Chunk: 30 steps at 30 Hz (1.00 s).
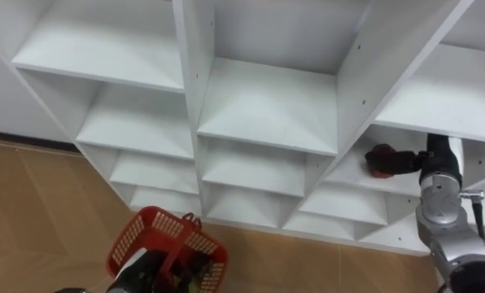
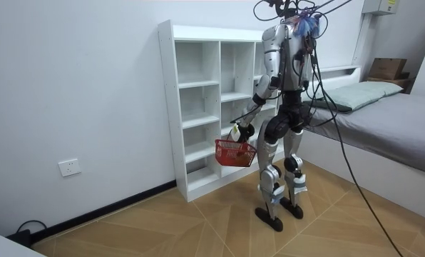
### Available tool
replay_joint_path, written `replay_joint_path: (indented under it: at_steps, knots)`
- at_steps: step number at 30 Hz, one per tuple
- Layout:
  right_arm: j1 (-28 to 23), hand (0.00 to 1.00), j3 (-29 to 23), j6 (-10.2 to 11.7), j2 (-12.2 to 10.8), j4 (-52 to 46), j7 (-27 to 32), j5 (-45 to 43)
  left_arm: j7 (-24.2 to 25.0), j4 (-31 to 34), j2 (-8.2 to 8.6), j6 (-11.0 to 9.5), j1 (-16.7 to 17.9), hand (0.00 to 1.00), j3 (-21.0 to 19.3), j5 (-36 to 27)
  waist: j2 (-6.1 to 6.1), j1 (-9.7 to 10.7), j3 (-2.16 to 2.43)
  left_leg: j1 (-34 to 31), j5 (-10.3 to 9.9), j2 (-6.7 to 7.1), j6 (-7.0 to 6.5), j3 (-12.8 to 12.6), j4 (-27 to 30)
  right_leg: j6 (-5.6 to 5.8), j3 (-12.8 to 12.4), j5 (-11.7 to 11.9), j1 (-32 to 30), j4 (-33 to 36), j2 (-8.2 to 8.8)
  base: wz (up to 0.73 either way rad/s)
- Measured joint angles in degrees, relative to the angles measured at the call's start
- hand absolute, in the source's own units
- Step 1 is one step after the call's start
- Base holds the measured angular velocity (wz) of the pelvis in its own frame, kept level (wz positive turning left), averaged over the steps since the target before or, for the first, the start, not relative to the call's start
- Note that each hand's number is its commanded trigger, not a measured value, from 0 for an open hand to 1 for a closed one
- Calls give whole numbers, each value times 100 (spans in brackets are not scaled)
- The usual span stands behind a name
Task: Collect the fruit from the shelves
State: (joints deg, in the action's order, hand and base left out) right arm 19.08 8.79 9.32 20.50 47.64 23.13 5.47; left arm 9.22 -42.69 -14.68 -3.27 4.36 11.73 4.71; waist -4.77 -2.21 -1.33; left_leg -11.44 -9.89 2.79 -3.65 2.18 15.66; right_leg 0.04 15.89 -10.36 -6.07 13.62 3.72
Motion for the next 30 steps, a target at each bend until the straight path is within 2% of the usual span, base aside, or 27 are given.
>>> replay_joint_path:
  at_steps: [4,9,12,19,30]
  knots:
    - [53,0,4,11,0,167,12,90,-9,-8,4,0,-17,100,54,106,43,-29,-5,-31,0,1,0,-2,-6,0,2,0,-33,6,4,0]
    - [64,0,4,62,0,438,49,100,-37,-139,13,1,-207,100,204,324,96,-136,-8,-179,12,6,-7,-18,6,0,-9,0,-201,37,16,0]
    - [73,0,4,62,-1,590,49,99,-43,-143,17,10,-208,100,244,391,136,-153,-24,-255,27,7,-17,-20,5,-1,-15,-1,-330,136,33,0]
    - [69,0,4,61,-2,658,49,113,-149,-254,38,32,-234,100,266,393,139,-134,-25,-316,41,15,-23,-36,6,8,-152,-10,-445,229,41,-1]
    - [68,0,2,59,-11,779,48,99,-159,-305,71,45,-228,100,277,392,140,-132,-25,-350,48,16,-21,-45,8,9,-174,-43,-517,324,51,0]
